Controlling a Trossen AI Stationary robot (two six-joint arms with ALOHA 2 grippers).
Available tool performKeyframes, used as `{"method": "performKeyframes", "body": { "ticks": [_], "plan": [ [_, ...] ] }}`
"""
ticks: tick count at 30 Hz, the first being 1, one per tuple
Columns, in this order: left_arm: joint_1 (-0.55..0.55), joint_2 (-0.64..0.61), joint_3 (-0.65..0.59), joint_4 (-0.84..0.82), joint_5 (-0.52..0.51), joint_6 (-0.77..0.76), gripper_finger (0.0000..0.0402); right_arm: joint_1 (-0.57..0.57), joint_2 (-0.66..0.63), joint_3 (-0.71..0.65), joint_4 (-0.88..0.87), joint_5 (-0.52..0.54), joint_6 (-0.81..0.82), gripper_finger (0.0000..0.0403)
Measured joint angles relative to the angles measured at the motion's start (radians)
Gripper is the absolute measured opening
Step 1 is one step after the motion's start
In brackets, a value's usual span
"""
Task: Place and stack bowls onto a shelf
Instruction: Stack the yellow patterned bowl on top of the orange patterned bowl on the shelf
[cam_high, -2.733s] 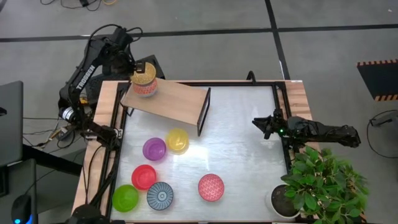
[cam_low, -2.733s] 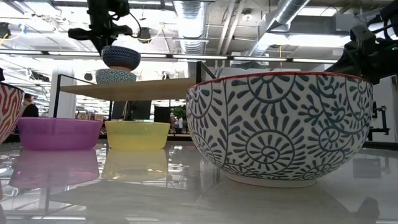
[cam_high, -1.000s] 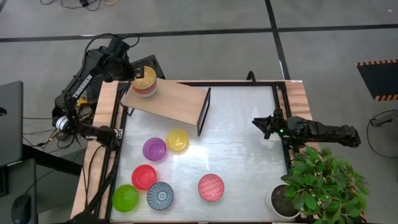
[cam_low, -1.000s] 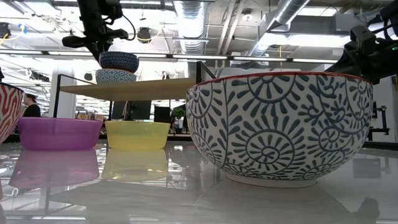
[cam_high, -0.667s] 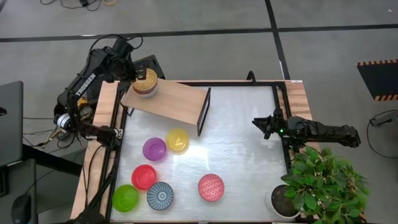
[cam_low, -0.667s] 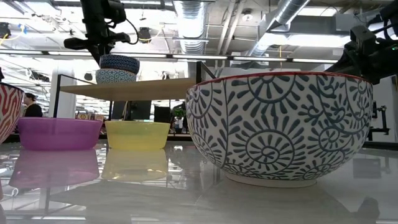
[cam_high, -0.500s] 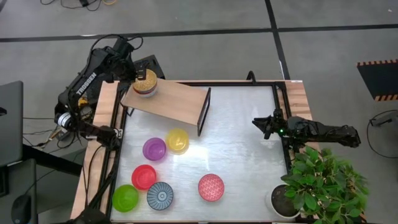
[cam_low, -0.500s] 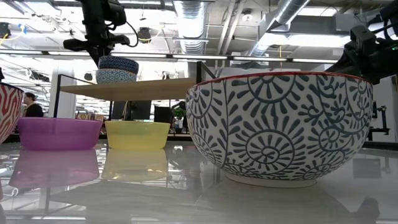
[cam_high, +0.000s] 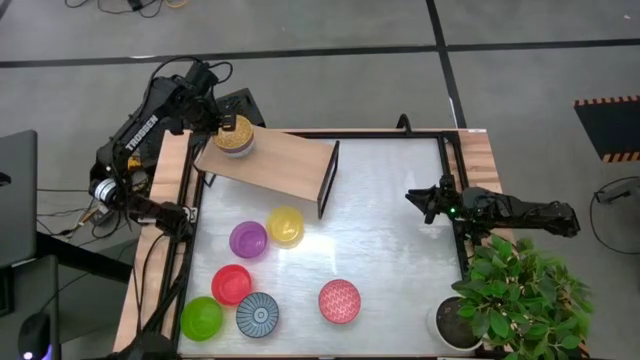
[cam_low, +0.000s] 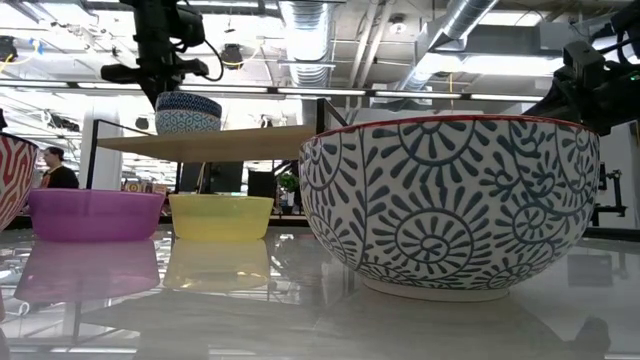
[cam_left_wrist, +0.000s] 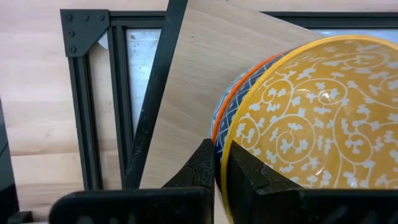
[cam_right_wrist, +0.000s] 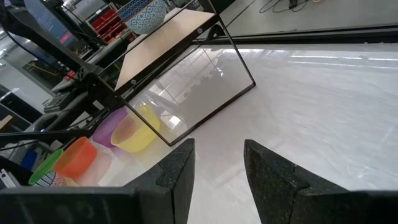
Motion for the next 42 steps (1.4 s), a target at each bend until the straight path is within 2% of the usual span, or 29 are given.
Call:
{"method": "performKeyframes", "body": {
  "ticks": [8, 13, 25, 29, 37, 42],
  "plan": [
    [-0.001, 0.001, 0.0, 0.0, 0.0, 0.0, 0.0018, 0.0, 0.0, 0.0, 0.0, 0.0, 0.0, 0.0164],
    [-0.011, 0.001, 0.0, 0.0, -0.011, 0.002, 0.0043, 0.0, 0.0, 0.0, 0.0, 0.0, 0.0, 0.0164],
    [-0.017, 0.0, 0.001, -0.002, -0.021, 0.032, 0.0182, 0.0, 0.0, 0.0, 0.0, 0.0, 0.0, 0.0164],
    [-0.017, -0.008, 0.012, 0.003, -0.011, 0.04, 0.0213, 0.0, 0.0, 0.0, 0.0, 0.0, 0.0, 0.0164],
    [-0.016, -0.039, 0.085, -0.072, 0.006, 0.073, 0.0216, 0.0, 0.0, 0.0, 0.0, 0.0, 0.001, 0.0164],
    [-0.016, -0.073, 0.106, -0.132, 0.046, 0.088, 0.0184, 0.0, 0.0, 0.0, 0.0, 0.0, 0.001, 0.0164]
  ]
}}
